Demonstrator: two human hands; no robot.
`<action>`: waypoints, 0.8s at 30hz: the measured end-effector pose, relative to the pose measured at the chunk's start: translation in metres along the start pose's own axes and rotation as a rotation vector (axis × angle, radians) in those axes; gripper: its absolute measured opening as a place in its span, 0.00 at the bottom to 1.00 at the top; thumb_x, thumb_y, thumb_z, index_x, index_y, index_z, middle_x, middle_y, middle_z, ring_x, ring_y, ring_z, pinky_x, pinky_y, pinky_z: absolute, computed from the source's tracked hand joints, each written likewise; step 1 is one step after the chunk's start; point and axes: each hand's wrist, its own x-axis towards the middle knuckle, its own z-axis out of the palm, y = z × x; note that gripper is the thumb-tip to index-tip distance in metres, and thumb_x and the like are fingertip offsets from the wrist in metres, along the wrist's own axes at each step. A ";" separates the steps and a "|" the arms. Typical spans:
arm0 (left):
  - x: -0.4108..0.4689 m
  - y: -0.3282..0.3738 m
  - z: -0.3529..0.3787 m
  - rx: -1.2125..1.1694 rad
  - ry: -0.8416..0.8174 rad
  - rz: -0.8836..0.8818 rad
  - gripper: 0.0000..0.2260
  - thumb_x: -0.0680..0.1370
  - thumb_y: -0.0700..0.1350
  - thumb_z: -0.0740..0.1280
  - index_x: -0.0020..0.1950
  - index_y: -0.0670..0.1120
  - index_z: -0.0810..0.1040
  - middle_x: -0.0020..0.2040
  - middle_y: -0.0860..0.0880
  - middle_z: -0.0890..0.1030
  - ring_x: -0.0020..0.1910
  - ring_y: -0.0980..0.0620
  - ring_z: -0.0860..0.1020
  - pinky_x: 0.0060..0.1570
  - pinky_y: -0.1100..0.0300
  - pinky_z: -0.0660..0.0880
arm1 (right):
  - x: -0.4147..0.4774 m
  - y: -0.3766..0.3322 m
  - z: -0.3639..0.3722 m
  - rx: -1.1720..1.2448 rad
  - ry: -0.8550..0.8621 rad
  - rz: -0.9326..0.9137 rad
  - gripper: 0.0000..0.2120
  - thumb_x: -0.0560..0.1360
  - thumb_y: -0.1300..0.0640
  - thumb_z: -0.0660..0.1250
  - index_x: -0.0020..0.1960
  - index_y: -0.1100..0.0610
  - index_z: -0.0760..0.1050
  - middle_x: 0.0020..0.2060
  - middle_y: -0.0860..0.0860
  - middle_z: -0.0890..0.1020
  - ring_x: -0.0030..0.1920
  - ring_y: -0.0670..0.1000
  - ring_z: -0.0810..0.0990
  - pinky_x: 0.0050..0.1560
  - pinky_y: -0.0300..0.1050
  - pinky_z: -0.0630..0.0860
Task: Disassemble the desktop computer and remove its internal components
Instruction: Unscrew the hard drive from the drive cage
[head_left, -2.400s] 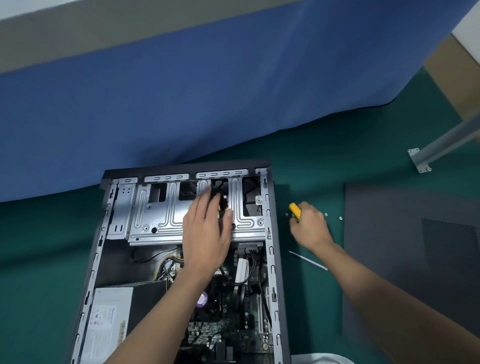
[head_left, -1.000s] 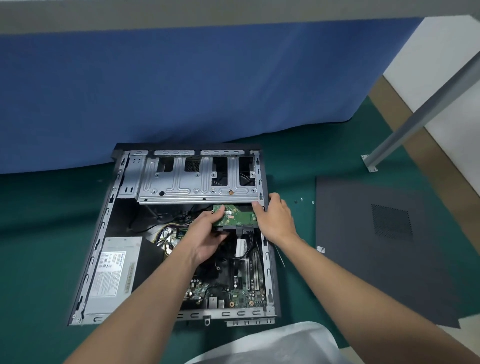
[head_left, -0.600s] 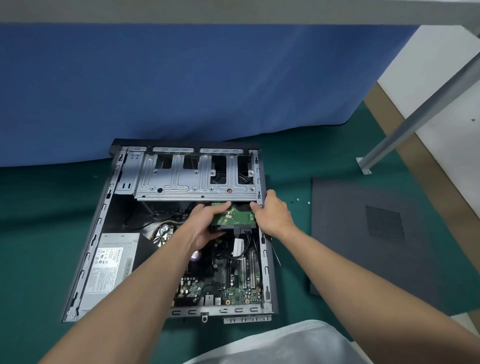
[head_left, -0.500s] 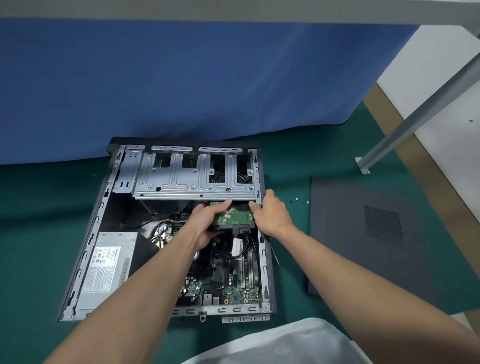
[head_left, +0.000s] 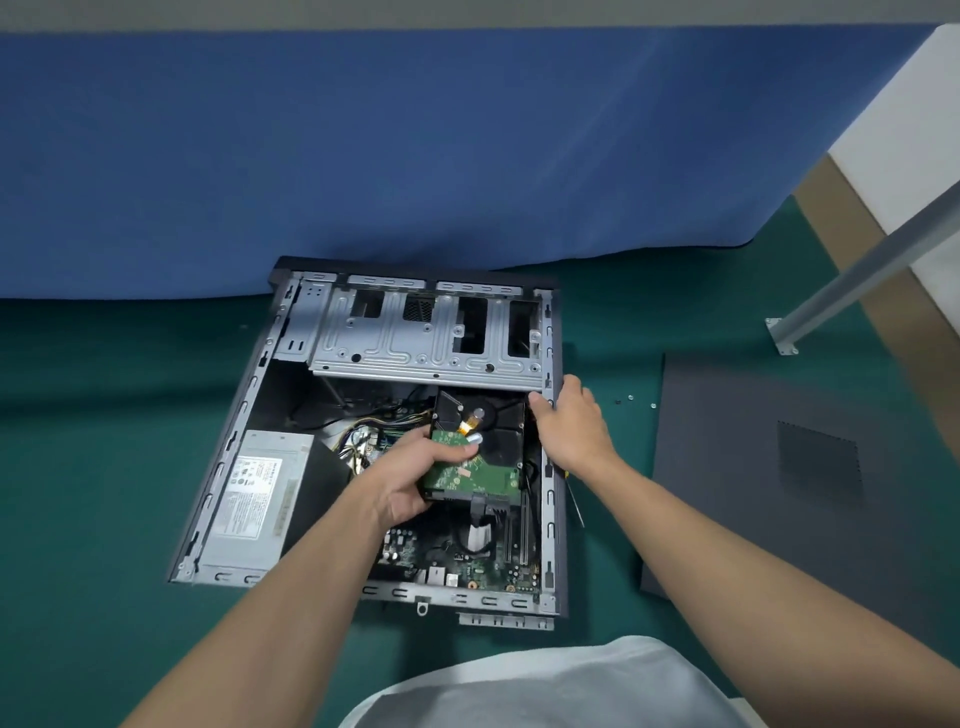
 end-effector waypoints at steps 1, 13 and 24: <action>-0.003 -0.004 0.000 0.010 0.012 0.006 0.50 0.62 0.32 0.77 0.78 0.44 0.54 0.51 0.39 0.84 0.51 0.42 0.83 0.47 0.47 0.80 | -0.001 0.000 0.002 -0.007 0.014 0.000 0.24 0.81 0.46 0.54 0.71 0.60 0.58 0.69 0.58 0.66 0.67 0.60 0.67 0.63 0.56 0.66; -0.042 -0.023 0.021 -0.425 0.392 0.224 0.21 0.66 0.24 0.70 0.57 0.34 0.71 0.36 0.39 0.83 0.32 0.44 0.83 0.30 0.51 0.79 | -0.005 -0.004 0.016 -0.027 0.165 0.035 0.22 0.81 0.48 0.53 0.70 0.61 0.60 0.67 0.59 0.68 0.64 0.61 0.69 0.57 0.55 0.69; -0.046 0.017 0.029 -0.505 0.533 0.471 0.20 0.68 0.30 0.73 0.55 0.44 0.74 0.48 0.43 0.85 0.40 0.45 0.85 0.36 0.45 0.81 | -0.019 -0.036 0.005 0.069 0.127 -0.479 0.21 0.80 0.41 0.52 0.46 0.55 0.75 0.43 0.47 0.77 0.49 0.50 0.74 0.51 0.47 0.69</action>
